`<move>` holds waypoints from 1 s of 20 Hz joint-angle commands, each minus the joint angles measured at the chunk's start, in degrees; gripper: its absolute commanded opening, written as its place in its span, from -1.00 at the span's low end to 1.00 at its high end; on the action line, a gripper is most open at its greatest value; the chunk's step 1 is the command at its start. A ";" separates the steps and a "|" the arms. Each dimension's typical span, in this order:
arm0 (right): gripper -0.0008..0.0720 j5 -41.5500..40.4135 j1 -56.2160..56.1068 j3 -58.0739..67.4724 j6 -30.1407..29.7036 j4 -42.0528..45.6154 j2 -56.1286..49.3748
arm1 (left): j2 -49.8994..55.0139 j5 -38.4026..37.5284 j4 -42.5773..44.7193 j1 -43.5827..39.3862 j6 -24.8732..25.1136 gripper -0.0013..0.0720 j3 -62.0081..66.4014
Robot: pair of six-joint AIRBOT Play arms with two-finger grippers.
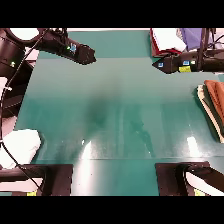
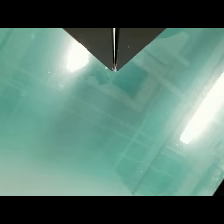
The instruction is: Fold the shirts.
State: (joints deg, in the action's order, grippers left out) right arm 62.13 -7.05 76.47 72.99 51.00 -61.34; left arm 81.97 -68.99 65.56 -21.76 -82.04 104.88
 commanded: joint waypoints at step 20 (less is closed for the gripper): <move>-0.93 4.20 -0.13 0.02 0.00 0.00 0.02 | -11.30 -8.87 11.06 9.79 -2.27 -0.90 -4.55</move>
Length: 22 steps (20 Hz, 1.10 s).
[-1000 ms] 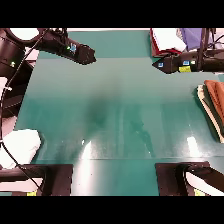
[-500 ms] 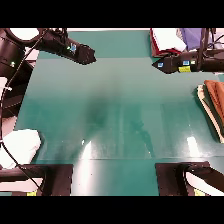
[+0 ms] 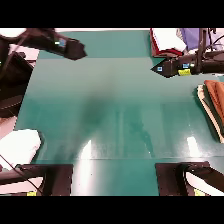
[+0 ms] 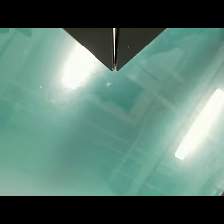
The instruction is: Fold the shirts.
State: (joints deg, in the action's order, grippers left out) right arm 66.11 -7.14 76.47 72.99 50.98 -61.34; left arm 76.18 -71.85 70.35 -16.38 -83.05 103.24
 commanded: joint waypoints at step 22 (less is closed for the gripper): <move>-0.93 0.00 -0.04 0.02 0.00 0.09 0.02 | -37.20 -2.71 35.34 31.41 -7.63 -0.71 -75.32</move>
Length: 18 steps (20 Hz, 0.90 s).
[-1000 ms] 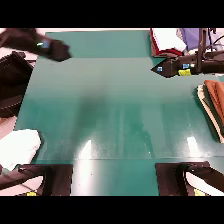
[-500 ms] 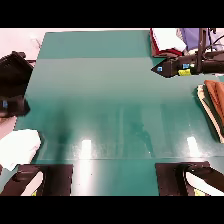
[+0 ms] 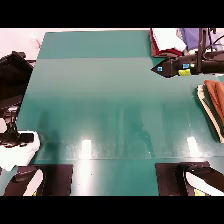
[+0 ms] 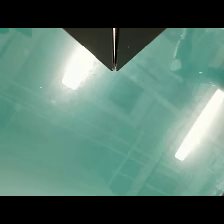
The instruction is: Fold the shirts.
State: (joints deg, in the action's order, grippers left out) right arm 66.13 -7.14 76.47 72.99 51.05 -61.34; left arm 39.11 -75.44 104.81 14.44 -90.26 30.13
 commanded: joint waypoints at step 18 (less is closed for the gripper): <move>-0.94 0.63 9.25 25.66 0.52 0.04 0.02 | 18.49 -4.44 -11.47 -44.06 -2.27 -0.91 70.05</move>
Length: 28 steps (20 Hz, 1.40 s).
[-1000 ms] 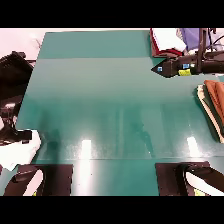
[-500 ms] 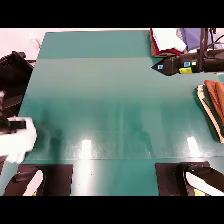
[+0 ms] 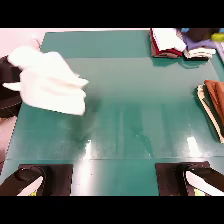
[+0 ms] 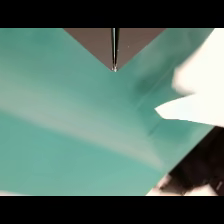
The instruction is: Fold the shirts.
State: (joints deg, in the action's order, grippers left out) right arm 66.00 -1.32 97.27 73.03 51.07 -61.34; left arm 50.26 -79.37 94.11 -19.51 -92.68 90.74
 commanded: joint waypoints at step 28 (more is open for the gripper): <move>-0.94 14.21 11.17 7.78 5.18 -0.04 -1.90 | 50.10 32.72 -35.95 -6.45 7.67 0.39 -7.37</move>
State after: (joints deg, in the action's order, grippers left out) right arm 78.39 9.87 105.06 77.89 51.03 -62.61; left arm 97.54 -52.07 60.93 -24.53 -85.58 84.12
